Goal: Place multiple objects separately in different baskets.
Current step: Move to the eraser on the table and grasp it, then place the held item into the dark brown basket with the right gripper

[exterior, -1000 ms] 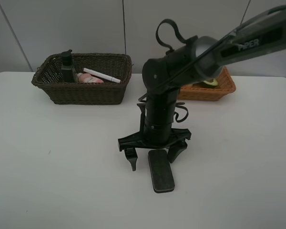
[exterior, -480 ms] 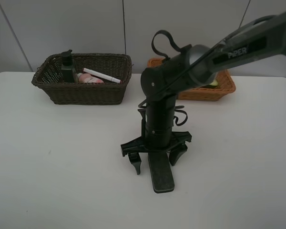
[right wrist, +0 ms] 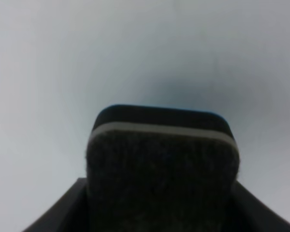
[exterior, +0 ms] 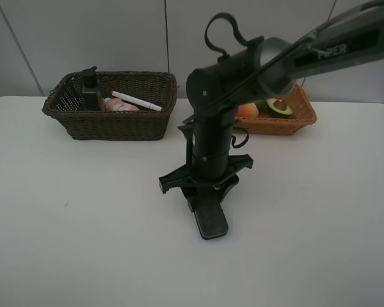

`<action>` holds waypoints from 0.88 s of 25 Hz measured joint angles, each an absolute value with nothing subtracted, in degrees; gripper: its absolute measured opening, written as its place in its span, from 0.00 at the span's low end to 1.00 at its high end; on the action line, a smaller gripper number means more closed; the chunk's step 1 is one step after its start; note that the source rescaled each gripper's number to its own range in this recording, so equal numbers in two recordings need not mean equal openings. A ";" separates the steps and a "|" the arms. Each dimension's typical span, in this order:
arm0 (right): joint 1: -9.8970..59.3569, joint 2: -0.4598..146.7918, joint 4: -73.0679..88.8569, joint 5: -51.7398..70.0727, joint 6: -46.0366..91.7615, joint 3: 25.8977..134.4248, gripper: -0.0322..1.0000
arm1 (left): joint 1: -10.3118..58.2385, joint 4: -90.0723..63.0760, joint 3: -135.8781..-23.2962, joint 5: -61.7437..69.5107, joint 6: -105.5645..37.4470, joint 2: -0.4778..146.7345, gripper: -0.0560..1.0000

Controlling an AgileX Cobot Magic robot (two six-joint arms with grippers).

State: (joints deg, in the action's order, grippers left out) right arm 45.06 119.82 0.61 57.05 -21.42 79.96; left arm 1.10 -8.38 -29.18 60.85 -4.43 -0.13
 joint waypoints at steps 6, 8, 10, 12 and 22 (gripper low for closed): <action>45.06 114.07 0.61 46.60 -12.17 91.89 0.49 | 1.10 -8.38 -29.18 60.85 -4.43 -0.13 0.91; 45.06 114.46 0.35 40.82 -9.24 95.98 0.49 | 1.10 -8.38 -29.18 60.85 -4.43 -0.13 0.91; 45.06 116.13 0.00 33.36 -6.09 99.61 0.49 | 1.10 -8.38 -29.18 60.85 -4.43 -0.13 0.91; 44.75 118.80 -0.44 26.27 -3.22 103.29 0.49 | 1.10 -8.38 -29.18 60.85 -4.43 -0.13 0.91; 38.15 132.89 -1.73 11.91 -0.78 112.66 0.57 | 1.10 -8.38 -29.18 60.85 -4.43 -0.13 0.91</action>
